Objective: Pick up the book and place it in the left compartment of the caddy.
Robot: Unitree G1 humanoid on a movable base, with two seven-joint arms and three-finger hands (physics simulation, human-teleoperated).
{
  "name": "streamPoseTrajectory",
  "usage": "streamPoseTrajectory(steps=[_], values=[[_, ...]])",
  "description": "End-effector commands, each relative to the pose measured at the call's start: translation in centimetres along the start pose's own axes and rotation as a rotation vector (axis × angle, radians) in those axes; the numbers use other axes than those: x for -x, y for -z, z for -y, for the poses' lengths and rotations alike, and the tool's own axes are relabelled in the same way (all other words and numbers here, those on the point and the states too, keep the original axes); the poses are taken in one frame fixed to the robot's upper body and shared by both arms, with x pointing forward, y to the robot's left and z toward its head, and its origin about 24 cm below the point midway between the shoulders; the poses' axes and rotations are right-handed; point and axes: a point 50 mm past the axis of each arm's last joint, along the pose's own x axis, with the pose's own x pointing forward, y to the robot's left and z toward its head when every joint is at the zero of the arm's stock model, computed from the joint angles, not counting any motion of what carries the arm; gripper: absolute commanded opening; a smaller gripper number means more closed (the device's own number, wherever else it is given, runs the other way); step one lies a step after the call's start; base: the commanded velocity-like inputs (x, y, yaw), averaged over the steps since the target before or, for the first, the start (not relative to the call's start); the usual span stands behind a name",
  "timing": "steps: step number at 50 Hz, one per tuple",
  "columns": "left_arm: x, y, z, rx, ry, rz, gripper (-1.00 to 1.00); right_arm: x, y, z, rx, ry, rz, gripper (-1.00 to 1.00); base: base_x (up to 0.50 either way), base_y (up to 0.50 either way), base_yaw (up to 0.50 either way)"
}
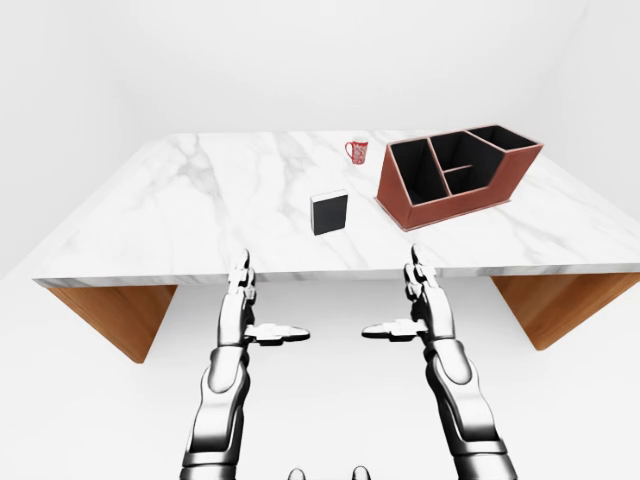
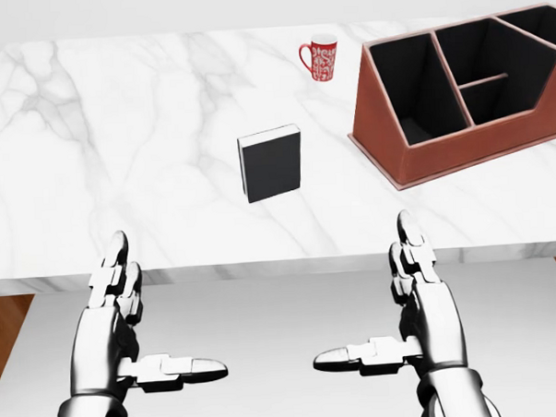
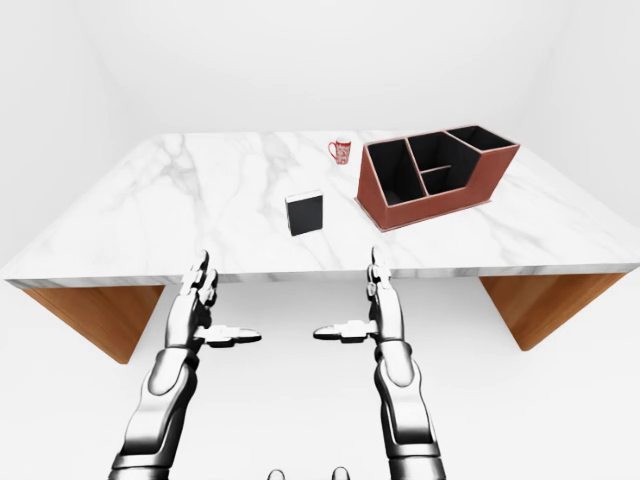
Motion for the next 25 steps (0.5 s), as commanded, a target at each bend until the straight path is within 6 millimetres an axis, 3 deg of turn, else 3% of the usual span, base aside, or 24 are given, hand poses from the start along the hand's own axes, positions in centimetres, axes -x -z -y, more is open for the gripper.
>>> streamPoseTrajectory(steps=[1, 25], values=[[-0.1, 0.3, -0.7, -0.008, 0.000, -0.002, 1.00, -0.1, 0.1, 0.6, -0.003, -0.009, 0.009, 1.00, 0.00, 0.00, 0.00], [0.1, -0.2, -0.6, -0.010, 0.002, 0.018, 1.00, 0.2, -1.3, 1.3, 0.005, 0.017, 0.050, 1.00, 0.00, 0.00, 0.00]])
